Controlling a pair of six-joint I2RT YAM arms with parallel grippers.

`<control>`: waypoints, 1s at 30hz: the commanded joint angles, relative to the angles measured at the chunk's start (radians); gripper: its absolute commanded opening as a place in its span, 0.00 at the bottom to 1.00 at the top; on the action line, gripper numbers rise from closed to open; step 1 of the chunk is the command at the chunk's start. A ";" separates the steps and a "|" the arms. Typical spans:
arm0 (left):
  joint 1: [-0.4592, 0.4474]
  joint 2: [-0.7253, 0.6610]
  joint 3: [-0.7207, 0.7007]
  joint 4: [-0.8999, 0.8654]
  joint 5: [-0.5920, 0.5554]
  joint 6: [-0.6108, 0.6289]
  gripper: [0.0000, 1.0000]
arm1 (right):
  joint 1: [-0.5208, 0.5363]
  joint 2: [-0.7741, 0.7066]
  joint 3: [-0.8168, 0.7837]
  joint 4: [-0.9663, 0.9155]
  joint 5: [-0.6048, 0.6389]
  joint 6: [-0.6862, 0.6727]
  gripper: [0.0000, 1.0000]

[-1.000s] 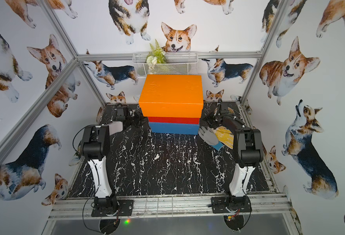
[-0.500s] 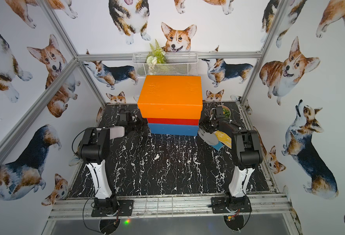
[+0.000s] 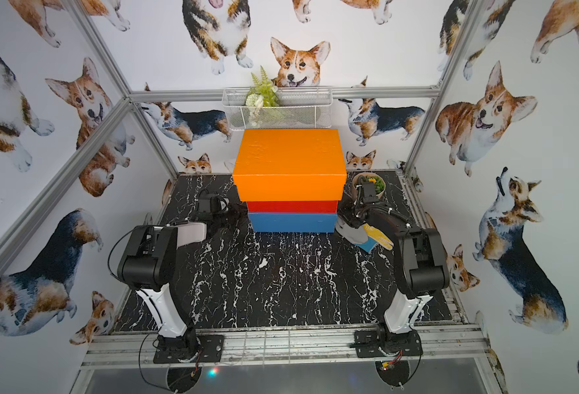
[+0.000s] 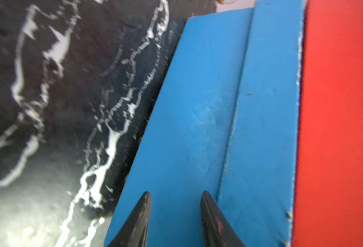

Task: Stack the shoeboxes
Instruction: Move the shoebox to the center of the board.

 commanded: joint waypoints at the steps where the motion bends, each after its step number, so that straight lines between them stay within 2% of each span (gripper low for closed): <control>1: -0.021 -0.029 -0.023 0.051 0.080 -0.003 0.42 | 0.015 -0.012 0.006 -0.004 -0.097 -0.011 0.35; 11: -0.021 -0.079 -0.111 0.074 0.077 0.010 0.42 | 0.033 -0.052 -0.071 0.027 -0.105 0.000 0.35; 18: -0.014 -0.162 -0.178 -0.015 0.047 0.063 0.42 | 0.093 -0.080 -0.091 0.014 -0.066 -0.005 0.35; 21: 0.019 -0.192 -0.198 -0.087 0.027 0.098 0.44 | 0.092 -0.077 -0.090 0.004 -0.052 -0.012 0.37; 24: 0.066 -0.195 -0.223 -0.095 0.039 0.109 0.49 | 0.080 -0.083 -0.091 -0.010 -0.051 -0.024 0.40; 30: 0.170 -0.298 -0.222 -0.218 0.046 0.175 0.73 | 0.019 -0.149 -0.116 -0.046 -0.060 -0.048 0.47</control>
